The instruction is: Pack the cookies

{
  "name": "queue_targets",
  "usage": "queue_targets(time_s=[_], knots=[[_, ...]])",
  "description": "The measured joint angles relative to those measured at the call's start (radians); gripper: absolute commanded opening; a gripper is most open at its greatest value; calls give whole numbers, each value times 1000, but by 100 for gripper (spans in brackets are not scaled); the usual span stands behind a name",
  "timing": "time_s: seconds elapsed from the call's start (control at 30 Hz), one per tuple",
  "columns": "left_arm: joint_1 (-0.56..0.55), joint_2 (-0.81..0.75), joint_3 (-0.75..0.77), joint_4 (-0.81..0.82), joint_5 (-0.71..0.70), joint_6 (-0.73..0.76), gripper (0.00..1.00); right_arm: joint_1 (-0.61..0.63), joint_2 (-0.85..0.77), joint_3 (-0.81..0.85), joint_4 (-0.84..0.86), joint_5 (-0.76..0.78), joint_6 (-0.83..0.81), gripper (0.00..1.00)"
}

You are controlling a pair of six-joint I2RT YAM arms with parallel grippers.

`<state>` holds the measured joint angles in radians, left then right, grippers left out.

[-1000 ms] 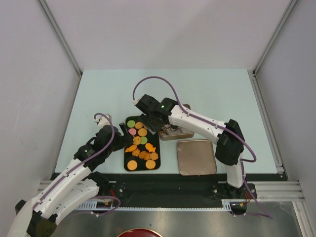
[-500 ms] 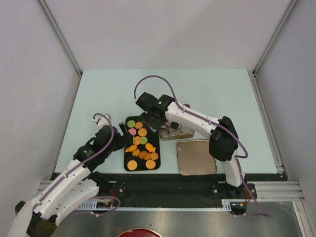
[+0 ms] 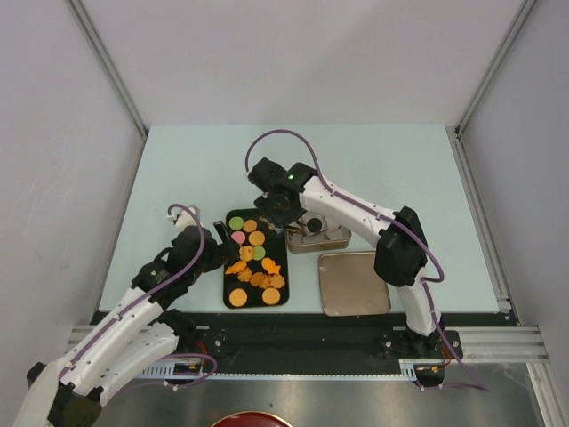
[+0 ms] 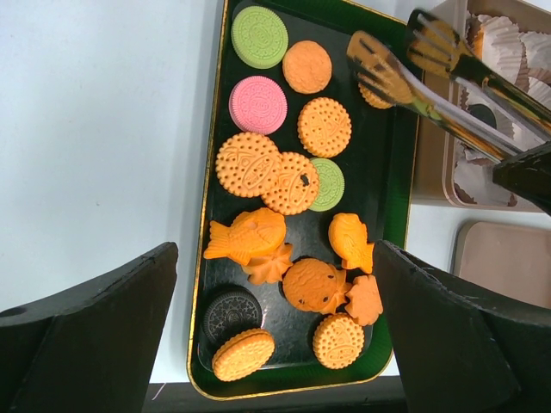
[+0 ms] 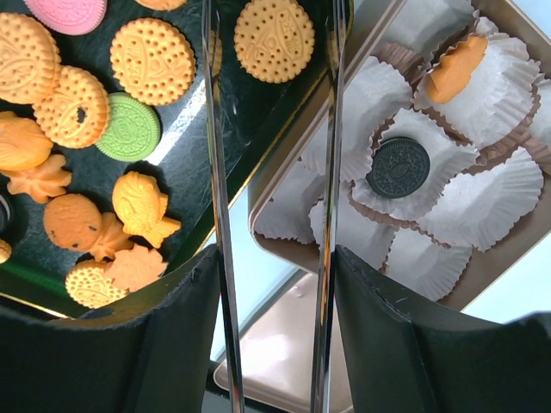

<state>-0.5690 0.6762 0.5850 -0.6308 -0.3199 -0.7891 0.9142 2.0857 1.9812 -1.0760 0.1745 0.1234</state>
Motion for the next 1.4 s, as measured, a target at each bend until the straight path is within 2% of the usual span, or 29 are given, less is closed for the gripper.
queue_targets(time_s=[0.57,1.0,1.4], knots=[[2,-11,0,-1,0,0,100,116,-1,80,-33,16,24,57],[2,-11,0,-2,0,-1,100,125,-19,-14,-31,17,40,56],[2,-11,0,-4,0,0,100,183,-19,-1,-28,9,49,57]])
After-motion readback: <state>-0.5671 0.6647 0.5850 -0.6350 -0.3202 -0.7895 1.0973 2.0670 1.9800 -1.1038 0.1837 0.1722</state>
